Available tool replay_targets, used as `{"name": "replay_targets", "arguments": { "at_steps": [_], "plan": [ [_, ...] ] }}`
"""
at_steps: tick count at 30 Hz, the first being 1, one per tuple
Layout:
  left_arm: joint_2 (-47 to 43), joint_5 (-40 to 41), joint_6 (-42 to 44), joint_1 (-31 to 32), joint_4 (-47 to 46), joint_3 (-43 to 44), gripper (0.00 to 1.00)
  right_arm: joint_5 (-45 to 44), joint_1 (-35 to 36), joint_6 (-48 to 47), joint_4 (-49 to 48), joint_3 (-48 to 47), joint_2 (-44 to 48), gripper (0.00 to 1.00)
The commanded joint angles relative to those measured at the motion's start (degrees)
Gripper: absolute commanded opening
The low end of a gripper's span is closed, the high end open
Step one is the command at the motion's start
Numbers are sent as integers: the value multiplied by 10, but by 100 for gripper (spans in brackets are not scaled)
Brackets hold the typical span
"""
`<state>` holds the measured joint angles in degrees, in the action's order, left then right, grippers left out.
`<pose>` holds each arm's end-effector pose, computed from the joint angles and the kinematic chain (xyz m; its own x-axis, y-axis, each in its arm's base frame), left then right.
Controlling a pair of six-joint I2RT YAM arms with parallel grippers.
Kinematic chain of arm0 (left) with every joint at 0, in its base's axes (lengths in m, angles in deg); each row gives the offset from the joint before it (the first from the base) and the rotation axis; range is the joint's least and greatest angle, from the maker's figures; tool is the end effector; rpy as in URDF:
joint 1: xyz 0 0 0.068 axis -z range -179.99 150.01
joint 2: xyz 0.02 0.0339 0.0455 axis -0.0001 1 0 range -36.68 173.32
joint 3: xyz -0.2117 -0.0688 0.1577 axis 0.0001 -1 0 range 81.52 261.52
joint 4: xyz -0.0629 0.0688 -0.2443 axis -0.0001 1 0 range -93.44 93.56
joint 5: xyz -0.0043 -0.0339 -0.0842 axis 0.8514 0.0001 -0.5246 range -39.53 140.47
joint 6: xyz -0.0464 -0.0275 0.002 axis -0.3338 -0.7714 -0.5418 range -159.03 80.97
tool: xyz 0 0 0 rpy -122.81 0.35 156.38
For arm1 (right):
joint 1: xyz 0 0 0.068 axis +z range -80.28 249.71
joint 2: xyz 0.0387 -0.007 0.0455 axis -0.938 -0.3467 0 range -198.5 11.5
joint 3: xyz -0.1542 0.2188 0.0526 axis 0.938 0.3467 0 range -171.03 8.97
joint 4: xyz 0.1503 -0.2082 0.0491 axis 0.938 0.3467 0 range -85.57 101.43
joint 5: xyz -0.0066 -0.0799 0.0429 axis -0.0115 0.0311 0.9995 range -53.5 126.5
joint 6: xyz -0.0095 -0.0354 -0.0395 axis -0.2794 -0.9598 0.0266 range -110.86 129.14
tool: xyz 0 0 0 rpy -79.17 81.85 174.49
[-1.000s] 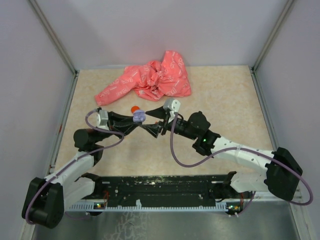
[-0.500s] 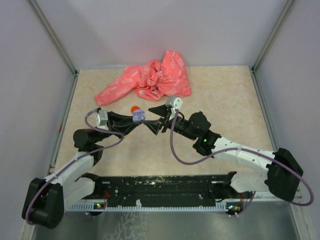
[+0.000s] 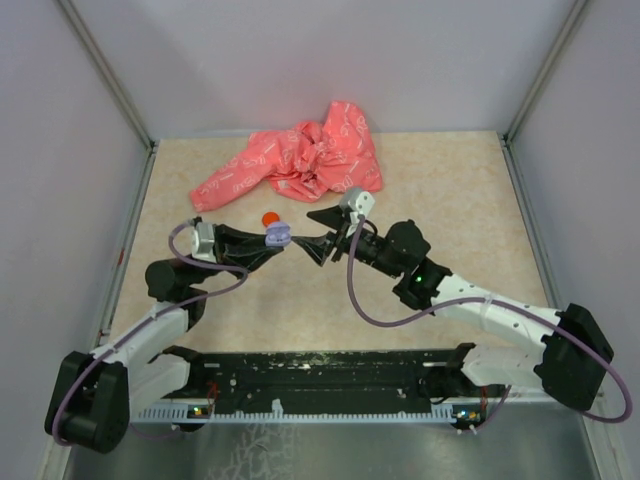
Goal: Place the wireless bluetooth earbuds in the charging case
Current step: Place the earbud in the charging case.
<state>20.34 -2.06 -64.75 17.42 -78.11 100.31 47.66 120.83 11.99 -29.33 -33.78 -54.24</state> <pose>0.1660 -0.0817 0.2872 0.1673 -0.3291 -0.9294 0.9588 0.2737 0.0757 0.1626 0.2125 0.3340 0.0732 0.1685 -0.9830 -0.8878 0.4601 0.0128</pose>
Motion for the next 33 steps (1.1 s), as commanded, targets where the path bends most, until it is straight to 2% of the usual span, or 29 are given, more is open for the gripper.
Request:
{"name": "replay_targets", "arguments": {
  "at_steps": [1, 5, 10, 14, 20, 33],
  "plan": [
    [9, -32, -24, -1, -63, 2, 0, 23, -6, 6, 9, -14, 9, 62],
    [13, -34, -26, -1, -57, 5, 0, 57, -21, 20, 32, -23, 15, 62],
    [14, -43, -16, -1, -35, 12, 0, 196, -64, 44, 62, -50, 24, 63],
    [14, -64, -11, -1, -41, 15, 0, 247, -66, 30, 95, -82, 7, 63],
    [16, -78, -11, -1, -51, 17, 0, 330, -66, 48, 70, -111, -41, 61],
    [17, -75, -15, -1, -44, 20, 0, 401, -66, 102, 19, -132, -89, 56]
  ]
}}
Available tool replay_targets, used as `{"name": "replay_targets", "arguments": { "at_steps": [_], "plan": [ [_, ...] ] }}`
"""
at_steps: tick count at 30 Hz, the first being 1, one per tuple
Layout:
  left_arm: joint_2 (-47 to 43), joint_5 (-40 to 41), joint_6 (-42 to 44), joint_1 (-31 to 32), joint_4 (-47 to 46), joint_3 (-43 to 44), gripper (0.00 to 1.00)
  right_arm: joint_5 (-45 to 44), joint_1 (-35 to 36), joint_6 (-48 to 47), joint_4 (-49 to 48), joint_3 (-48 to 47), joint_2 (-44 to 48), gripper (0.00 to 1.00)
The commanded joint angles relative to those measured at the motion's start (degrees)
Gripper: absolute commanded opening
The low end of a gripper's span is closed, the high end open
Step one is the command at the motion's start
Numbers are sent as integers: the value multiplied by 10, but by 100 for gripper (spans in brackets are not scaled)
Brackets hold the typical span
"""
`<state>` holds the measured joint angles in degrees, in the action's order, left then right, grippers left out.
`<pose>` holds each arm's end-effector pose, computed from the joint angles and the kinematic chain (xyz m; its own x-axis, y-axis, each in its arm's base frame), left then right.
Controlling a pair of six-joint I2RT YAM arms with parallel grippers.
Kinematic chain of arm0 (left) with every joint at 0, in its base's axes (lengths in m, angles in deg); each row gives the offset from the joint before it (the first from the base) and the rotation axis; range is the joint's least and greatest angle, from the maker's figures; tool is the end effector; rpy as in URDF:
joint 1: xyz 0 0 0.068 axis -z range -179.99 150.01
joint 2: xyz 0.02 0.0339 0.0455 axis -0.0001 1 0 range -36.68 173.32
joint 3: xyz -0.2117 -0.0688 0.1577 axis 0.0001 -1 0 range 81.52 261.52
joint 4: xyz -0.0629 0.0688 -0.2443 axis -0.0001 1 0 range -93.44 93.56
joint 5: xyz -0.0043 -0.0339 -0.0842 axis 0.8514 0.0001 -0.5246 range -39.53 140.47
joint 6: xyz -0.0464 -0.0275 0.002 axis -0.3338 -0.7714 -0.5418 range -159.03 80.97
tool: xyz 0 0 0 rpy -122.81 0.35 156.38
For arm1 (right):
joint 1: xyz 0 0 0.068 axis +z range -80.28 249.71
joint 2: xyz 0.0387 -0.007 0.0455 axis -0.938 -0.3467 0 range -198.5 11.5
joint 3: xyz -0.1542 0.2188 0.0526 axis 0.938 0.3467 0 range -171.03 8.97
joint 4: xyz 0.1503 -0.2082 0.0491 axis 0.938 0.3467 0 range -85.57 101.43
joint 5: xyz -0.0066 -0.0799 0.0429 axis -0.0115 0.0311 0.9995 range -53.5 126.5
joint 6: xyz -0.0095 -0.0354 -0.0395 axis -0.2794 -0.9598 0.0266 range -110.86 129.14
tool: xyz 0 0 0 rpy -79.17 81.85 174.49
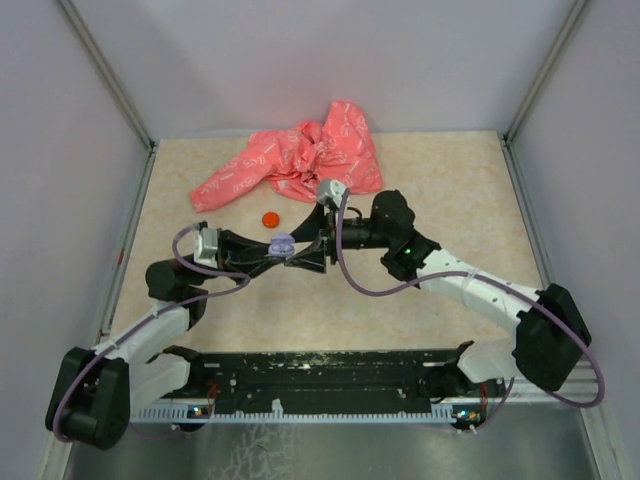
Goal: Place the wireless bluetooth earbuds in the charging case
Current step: Place the earbud in the charging case, then close the charging case.
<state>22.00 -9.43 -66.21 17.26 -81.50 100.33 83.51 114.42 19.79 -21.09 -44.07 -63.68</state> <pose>0.1642 -0.0832 0.2847 0.1607 -0.2898 -0.9435 0.9797 0.1629 0.1169 0.1950 0.2296 0.3377 -0.1434 0.0354 -0.9890 -0.9892 -0.0361 0.1422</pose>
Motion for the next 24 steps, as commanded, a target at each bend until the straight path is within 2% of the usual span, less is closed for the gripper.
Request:
{"name": "replay_targets", "arguments": {
  "at_steps": [1, 6, 13, 18, 21, 24],
  "plan": [
    [0, 1, 3, 1, -2, 21, 0, 45, -1, 26, -74, -25, 9, 56],
    [-5, 16, 16, 1, 31, 23, 0, 52, -1, 18, -106, -7, 34, 56],
    [-3, 34, 20, 1, 54, 24, 0, 49, -1, -2, -101, 7, 52, 56],
    [-2, 74, 33, 1, 131, 38, 0, -72, -2, -60, 4, 13, 85, 58],
    [-12, 118, 30, 0, 222, 49, 0, -158, -2, -81, 72, 20, 111, 59],
    [-22, 166, 42, 1, 348, 69, 0, -212, -2, -82, 100, 42, 136, 60]
  ]
}}
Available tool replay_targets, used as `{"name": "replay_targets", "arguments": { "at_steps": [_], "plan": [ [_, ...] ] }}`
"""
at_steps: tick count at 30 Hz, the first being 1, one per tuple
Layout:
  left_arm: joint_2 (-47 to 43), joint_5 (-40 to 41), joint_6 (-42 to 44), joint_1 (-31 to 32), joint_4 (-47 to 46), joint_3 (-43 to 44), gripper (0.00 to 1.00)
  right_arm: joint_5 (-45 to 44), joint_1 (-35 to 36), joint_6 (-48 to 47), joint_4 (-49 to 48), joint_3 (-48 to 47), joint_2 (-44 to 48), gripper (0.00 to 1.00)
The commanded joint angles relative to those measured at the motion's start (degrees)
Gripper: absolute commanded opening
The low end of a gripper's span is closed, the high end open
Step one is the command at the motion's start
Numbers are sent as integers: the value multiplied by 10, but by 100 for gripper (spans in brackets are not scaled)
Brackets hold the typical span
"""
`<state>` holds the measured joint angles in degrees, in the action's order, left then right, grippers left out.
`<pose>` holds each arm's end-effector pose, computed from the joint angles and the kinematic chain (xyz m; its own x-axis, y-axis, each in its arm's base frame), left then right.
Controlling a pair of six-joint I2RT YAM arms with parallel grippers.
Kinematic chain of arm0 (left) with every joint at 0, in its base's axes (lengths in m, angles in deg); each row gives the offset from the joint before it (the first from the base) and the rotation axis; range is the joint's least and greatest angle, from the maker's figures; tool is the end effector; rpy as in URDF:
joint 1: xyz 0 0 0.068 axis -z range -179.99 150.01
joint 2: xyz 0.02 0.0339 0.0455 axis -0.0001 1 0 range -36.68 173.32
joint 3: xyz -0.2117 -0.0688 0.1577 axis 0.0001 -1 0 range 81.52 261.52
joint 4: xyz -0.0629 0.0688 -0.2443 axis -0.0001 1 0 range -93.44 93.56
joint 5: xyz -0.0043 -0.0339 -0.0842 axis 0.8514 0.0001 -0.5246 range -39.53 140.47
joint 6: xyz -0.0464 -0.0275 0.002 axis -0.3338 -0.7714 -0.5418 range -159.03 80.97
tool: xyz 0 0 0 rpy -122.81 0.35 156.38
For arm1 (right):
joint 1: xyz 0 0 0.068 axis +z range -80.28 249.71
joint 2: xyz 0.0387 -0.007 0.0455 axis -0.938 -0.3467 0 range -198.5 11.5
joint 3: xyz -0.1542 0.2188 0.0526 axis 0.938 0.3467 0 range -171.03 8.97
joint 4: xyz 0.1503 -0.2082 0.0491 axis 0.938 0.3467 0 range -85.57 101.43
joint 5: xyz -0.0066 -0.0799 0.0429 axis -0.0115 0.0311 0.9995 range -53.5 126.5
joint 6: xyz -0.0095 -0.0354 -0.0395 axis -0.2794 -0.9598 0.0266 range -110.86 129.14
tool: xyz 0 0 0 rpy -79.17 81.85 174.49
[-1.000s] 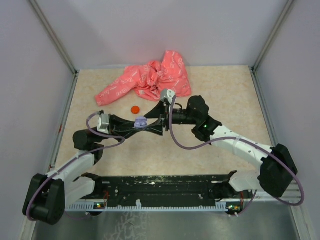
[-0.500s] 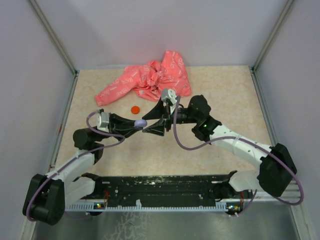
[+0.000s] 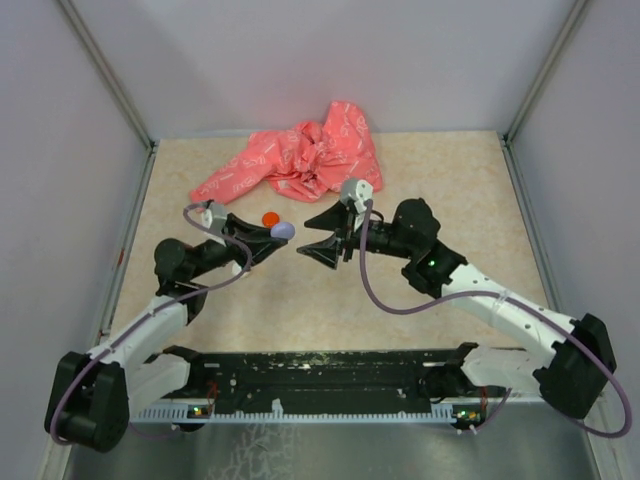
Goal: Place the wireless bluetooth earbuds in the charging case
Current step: Close the charging case, then place the charging case at the center of the board.
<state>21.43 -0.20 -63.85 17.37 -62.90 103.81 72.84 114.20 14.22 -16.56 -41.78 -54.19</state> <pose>0.1853 -0.0868 0.2816 -0.0159 -0.2737 -0.9617 0.9462 0.3068 -0.1030 0.1747 0.2011 0.3597 -0.0124 0.0879 -0.9961 -0.9876 0.1546 0.0259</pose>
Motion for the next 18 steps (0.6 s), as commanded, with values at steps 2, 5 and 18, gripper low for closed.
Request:
{"name": "replay_targets", "arguments": {
  "at_steps": [2, 5, 18],
  "plan": [
    [-21, 109, 36, -1, 239, 44, 0, -125, 0, -23, 57, 43, 57, 59],
    [-28, 185, 27, -1, 319, 45, 0, -145, 0, -15, 63, 71, 78, 59],
    [90, 281, 28, -4, 465, 66, 0, -286, 0, -21, 141, 148, 125, 61]
  ]
}}
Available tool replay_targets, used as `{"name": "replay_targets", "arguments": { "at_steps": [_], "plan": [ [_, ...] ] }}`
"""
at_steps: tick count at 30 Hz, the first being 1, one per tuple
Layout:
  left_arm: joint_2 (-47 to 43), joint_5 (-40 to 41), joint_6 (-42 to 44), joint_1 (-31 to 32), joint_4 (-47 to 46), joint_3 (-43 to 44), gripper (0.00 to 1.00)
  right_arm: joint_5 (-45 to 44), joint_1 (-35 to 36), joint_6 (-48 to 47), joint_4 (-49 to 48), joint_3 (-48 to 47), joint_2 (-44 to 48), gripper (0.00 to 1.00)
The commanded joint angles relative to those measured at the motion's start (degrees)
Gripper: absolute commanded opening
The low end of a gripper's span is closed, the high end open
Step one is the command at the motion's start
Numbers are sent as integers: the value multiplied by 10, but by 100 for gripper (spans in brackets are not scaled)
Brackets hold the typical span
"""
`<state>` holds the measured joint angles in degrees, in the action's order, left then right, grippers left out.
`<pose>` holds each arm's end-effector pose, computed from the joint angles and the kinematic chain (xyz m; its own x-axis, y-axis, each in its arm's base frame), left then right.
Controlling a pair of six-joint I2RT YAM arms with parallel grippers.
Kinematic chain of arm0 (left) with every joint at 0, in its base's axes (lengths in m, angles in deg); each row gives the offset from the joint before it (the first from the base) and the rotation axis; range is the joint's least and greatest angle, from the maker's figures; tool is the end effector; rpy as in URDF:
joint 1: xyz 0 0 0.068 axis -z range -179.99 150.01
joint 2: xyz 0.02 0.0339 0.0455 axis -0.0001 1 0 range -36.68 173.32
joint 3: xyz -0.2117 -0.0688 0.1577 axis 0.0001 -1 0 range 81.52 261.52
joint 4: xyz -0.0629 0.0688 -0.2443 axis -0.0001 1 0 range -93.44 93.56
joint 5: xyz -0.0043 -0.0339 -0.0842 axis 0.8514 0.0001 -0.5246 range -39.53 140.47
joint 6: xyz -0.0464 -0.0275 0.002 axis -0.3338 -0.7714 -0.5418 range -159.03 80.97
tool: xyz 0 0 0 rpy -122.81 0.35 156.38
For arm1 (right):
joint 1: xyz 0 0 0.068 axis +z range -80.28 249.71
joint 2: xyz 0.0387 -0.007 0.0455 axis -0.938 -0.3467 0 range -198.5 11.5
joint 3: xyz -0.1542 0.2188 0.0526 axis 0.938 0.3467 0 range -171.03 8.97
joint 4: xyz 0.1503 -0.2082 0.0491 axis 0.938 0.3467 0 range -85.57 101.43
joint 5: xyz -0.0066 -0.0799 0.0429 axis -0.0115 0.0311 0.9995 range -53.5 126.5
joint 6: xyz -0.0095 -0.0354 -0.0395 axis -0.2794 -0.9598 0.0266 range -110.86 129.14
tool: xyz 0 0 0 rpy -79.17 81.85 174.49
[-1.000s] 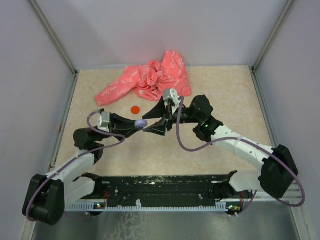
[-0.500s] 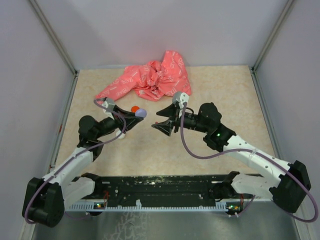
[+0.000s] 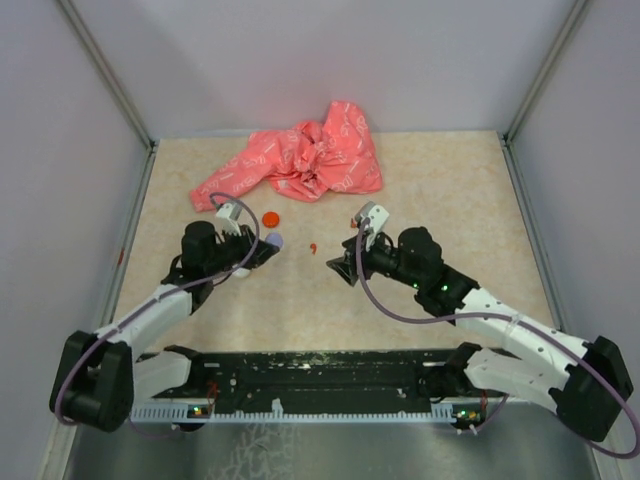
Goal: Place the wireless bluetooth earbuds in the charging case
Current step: Place the charging case at the center of the board.
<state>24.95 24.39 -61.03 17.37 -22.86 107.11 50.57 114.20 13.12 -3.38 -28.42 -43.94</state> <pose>0.2144 -0.0834 0.2198 -0.5041 -0.1949 -0.8414 0.5191 0.7102 -0.4755 0.1570 0.1663 0.2927 -0.1856 -0.0879 -0.9787 -0.8395 0.5318 0.1115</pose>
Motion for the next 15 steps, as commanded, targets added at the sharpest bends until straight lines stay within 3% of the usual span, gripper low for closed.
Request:
{"name": "replay_targets", "arguments": {
  "at_steps": [1, 9, 15],
  "plan": [
    [78, 35, -2, -7, 81, 46, 0, -70, 0, -10, 11, 21, 25, 61],
    [256, -61, -20, -45, 143, 139, 11, -80, 0, -19, 2, 58, 42, 62],
    [302, -59, -13, -66, 184, 162, 21, -85, 0, -28, 1, 62, 42, 62]
  ]
}}
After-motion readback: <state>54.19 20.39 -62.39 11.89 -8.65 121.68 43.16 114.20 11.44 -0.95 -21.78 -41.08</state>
